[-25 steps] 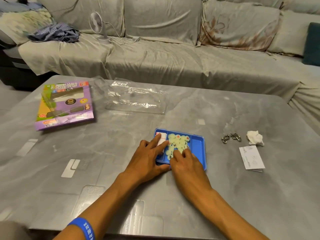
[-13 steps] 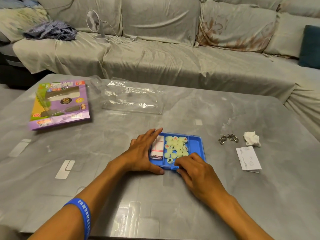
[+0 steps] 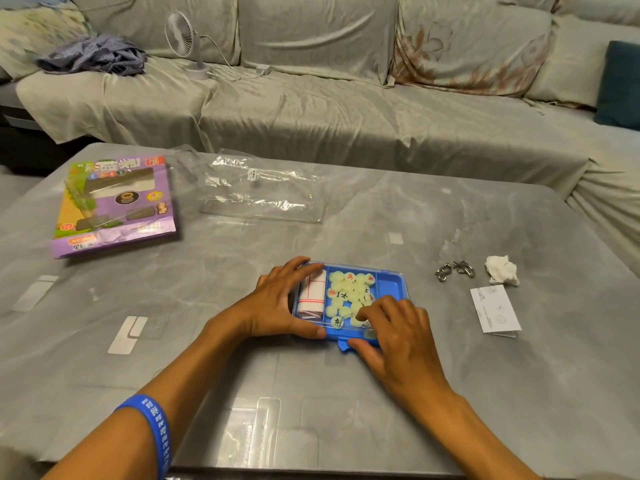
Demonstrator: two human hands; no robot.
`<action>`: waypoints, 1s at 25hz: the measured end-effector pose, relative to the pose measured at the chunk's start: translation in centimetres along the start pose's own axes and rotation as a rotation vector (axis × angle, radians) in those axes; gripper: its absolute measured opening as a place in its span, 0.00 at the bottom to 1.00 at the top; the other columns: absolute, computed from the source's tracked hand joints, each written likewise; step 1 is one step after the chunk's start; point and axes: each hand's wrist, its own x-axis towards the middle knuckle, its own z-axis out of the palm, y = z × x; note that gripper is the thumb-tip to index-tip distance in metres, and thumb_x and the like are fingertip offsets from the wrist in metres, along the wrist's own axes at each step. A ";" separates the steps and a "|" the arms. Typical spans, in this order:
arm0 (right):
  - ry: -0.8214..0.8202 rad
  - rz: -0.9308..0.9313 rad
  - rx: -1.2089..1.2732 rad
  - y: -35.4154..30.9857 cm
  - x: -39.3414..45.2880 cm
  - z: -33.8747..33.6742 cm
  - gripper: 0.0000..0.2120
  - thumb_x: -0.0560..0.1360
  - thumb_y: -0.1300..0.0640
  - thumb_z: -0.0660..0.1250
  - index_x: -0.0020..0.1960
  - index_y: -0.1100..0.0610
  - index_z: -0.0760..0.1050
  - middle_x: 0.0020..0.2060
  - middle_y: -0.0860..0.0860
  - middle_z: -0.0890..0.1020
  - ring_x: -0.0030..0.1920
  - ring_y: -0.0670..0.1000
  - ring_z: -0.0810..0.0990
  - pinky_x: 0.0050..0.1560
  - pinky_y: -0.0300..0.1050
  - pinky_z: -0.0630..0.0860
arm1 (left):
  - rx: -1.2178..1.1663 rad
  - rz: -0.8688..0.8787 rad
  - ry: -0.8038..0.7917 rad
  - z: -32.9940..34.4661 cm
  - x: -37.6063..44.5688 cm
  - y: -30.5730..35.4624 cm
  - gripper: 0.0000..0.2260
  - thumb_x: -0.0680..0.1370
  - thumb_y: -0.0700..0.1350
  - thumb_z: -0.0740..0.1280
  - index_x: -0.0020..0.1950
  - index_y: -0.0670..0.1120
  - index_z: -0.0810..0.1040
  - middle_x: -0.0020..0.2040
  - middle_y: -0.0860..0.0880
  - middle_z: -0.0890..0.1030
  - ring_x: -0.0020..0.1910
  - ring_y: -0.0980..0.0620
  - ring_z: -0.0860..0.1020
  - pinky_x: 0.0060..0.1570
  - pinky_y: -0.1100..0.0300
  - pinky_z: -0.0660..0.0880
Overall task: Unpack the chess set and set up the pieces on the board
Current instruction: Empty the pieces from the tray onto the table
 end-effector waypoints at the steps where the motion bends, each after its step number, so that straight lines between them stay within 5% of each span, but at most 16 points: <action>1: 0.045 0.028 -0.027 -0.1 -0.4 0.1 0.19 0.68 0.44 0.74 0.53 0.51 0.75 0.50 0.50 0.77 0.50 0.52 0.74 0.46 0.42 0.65 | -0.021 -0.013 0.002 -0.1 0.0 0.1 0.46 0.57 0.76 0.67 0.71 0.69 0.53 0.75 0.61 0.53 0.71 0.53 0.59 0.70 0.46 0.63; 5: 0.213 -0.047 -0.114 -1.2 -1.6 0.5 0.14 0.74 0.48 0.65 0.57 0.51 0.73 0.55 0.51 0.74 0.53 0.54 0.72 0.51 0.50 0.65 | -0.217 -0.049 0.065 -0.7 0.9 1.1 0.35 0.59 0.77 0.65 0.64 0.69 0.65 0.69 0.57 0.67 0.66 0.51 0.68 0.61 0.47 0.74; 8: 0.166 0.038 -0.031 -1.0 -1.8 1.1 0.11 0.76 0.48 0.62 0.50 0.53 0.79 0.49 0.50 0.79 0.48 0.54 0.76 0.46 0.48 0.69 | -0.366 -0.117 0.202 -1.6 2.1 2.9 0.27 0.66 0.76 0.58 0.55 0.60 0.75 0.56 0.55 0.79 0.56 0.52 0.77 0.53 0.53 0.77; 11: 0.094 0.083 0.027 -0.4 -2.4 1.6 0.14 0.77 0.46 0.59 0.46 0.53 0.79 0.44 0.48 0.79 0.44 0.52 0.77 0.39 0.47 0.74 | -0.279 -0.221 0.347 -1.6 3.7 3.5 0.23 0.76 0.65 0.56 0.50 0.47 0.77 0.47 0.54 0.81 0.48 0.54 0.79 0.46 0.55 0.77; 15: 0.032 0.143 0.146 0.1 -2.7 2.1 0.12 0.77 0.45 0.59 0.48 0.51 0.78 0.44 0.46 0.78 0.44 0.47 0.76 0.39 0.42 0.75 | -0.136 -0.415 0.456 -1.0 5.6 2.4 0.12 0.79 0.53 0.62 0.44 0.46 0.76 0.43 0.49 0.82 0.43 0.51 0.80 0.44 0.55 0.78; 19: -0.020 0.158 0.314 0.4 -2.8 2.2 0.15 0.77 0.42 0.59 0.50 0.50 0.78 0.45 0.43 0.77 0.47 0.43 0.74 0.43 0.35 0.74 | -0.026 -0.527 0.438 -0.8 5.9 2.2 0.12 0.78 0.53 0.63 0.41 0.46 0.76 0.37 0.51 0.81 0.37 0.53 0.78 0.39 0.59 0.76; 25: -0.096 0.069 0.177 -0.6 -2.7 1.9 0.16 0.75 0.39 0.57 0.52 0.47 0.76 0.47 0.42 0.77 0.47 0.44 0.75 0.44 0.34 0.71 | -0.132 -0.545 0.440 -1.2 4.3 2.8 0.12 0.79 0.51 0.61 0.45 0.44 0.75 0.38 0.50 0.81 0.39 0.52 0.79 0.39 0.59 0.74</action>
